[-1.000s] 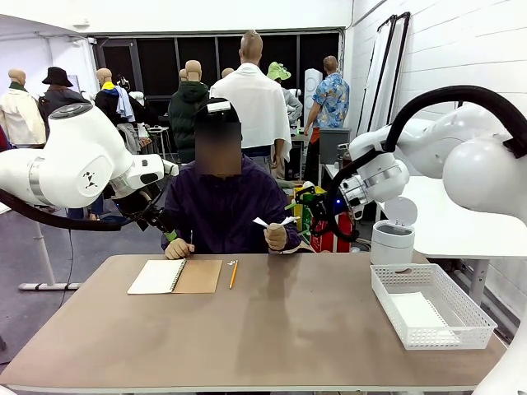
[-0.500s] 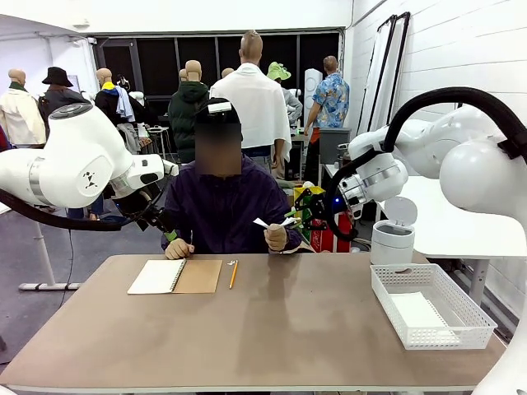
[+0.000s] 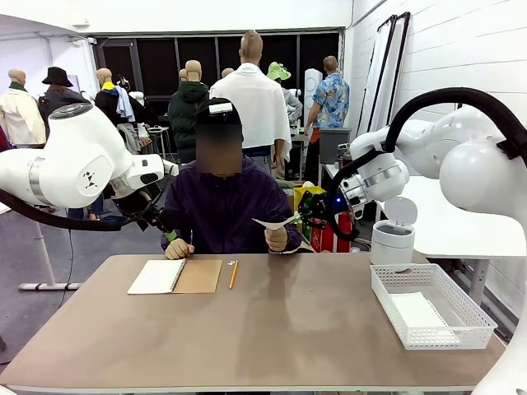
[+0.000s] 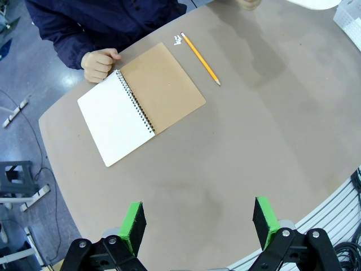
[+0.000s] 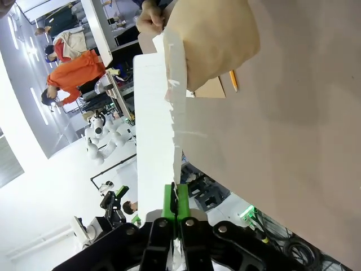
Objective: Sort the paper based on its condition.
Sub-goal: If a person hands you a paper, place it in the Organizing basket , and if it's crumpled, put it in the Trash can.
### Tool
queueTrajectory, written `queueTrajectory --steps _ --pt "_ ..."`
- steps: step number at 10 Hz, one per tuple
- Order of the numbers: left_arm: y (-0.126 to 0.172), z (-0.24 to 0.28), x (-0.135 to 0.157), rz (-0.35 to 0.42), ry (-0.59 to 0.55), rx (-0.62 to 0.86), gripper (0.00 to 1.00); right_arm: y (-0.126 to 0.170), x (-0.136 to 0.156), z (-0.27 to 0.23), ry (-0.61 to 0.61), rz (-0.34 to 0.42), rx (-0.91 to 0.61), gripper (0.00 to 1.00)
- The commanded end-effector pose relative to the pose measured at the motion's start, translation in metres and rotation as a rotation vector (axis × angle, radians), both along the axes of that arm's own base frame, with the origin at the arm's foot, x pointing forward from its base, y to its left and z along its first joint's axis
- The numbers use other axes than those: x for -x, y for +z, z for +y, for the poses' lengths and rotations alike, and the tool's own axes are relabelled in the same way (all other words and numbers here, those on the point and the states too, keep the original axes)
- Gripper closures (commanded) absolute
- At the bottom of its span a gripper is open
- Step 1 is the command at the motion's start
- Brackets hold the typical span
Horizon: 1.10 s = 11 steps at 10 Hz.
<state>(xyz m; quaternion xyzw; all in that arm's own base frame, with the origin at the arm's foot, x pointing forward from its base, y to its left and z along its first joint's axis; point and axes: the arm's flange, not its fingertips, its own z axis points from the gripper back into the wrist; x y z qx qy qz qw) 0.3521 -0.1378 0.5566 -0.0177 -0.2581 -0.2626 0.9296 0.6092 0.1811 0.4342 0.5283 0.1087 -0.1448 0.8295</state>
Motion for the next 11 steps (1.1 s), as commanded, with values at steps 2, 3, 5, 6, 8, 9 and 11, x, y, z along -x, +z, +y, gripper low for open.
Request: queueTrajectory --steps 2,3,5,6,8,9,11 --pt "0.001 0.001 0.0 0.001 -0.002 0.012 0.0 0.009 -0.003 -0.001 0.009 0.011 -0.052 1.0" --pt "0.001 0.001 0.0 0.001 -0.002 0.012 0.0 0.016 0.002 -0.005 0.021 -0.008 -0.06 1.0" --pt "0.001 0.001 0.0 0.001 -0.002 0.012 0.0 0.037 0.014 -0.015 0.034 -0.069 -0.045 1.0" --pt "0.001 0.001 0.0 0.001 -0.002 0.012 0.0 0.047 0.021 -0.021 0.048 -0.111 -0.028 1.0" --pt "0.001 0.001 0.0 0.001 -0.002 0.012 0.0 0.067 0.04 -0.034 0.079 -0.204 0.021 1.0" --pt "0.001 0.001 0.0 0.001 -0.002 0.012 0.0 0.074 0.054 -0.043 0.115 -0.276 0.091 1.0" --pt "0.001 0.001 0.0 0.001 -0.002 0.012 0.0 0.08 0.087 -0.064 0.217 -0.399 0.275 1.0"
